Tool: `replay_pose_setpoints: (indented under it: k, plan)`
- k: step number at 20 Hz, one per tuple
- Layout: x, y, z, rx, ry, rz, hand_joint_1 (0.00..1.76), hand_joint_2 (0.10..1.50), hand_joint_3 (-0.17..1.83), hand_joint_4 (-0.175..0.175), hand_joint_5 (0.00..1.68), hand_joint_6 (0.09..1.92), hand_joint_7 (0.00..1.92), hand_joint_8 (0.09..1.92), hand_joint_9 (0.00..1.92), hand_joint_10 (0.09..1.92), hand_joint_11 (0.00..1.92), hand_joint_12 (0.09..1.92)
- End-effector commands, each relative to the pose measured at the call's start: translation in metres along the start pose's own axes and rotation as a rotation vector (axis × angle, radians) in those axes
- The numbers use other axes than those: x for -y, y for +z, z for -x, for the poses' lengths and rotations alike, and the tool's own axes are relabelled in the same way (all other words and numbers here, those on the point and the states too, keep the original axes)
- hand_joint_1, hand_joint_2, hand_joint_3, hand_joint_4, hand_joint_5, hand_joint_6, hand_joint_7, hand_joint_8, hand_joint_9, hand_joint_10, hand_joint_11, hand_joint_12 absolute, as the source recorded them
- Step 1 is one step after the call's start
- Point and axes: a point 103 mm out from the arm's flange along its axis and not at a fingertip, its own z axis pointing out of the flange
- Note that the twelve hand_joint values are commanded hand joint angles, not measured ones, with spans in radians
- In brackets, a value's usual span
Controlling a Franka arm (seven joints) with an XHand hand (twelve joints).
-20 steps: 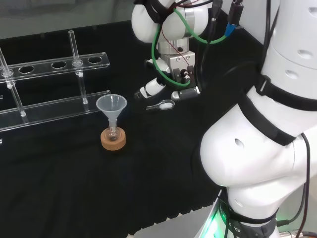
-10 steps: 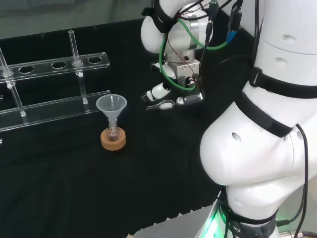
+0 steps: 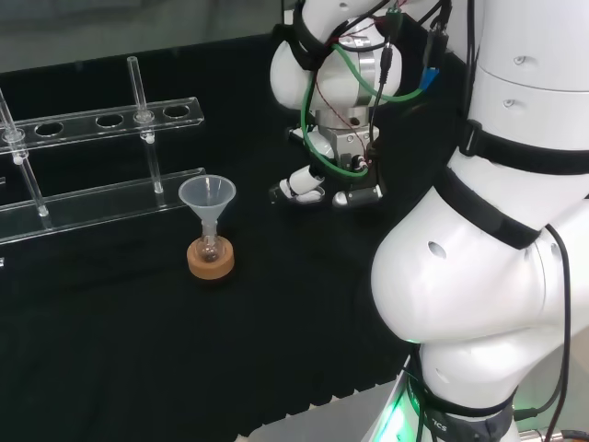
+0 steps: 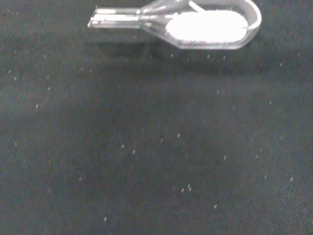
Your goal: Pick up the weighing funnel.
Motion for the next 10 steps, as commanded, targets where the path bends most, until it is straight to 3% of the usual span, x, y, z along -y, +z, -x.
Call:
replay_pose_setpoints:
  k: [1,5,6,10]
  plan:
    - [0.004,0.0152,-0.011,-0.007,-0.009,-0.026,0.52,0.71,0.02,0.004,0.0,0.09,0.09,0.09,0.05,0.09,0.0,0.63]
    - [0.004,0.0204,-0.0171,-0.002,-0.029,-0.018,0.54,0.75,0.03,-0.011,0.03,0.09,0.15,0.11,0.05,0.15,0.0,0.81]
    - [0.005,0.02,-0.0171,-0.009,-0.062,-0.002,0.56,0.76,0.02,-0.014,0.05,0.09,0.17,0.13,0.05,0.21,0.0,0.88]
    - [0.0074,0.0198,-0.0179,0.006,-0.095,0.037,0.63,0.75,0.01,-0.016,0.14,0.09,0.22,0.3,0.01,0.6,0.0,1.13]
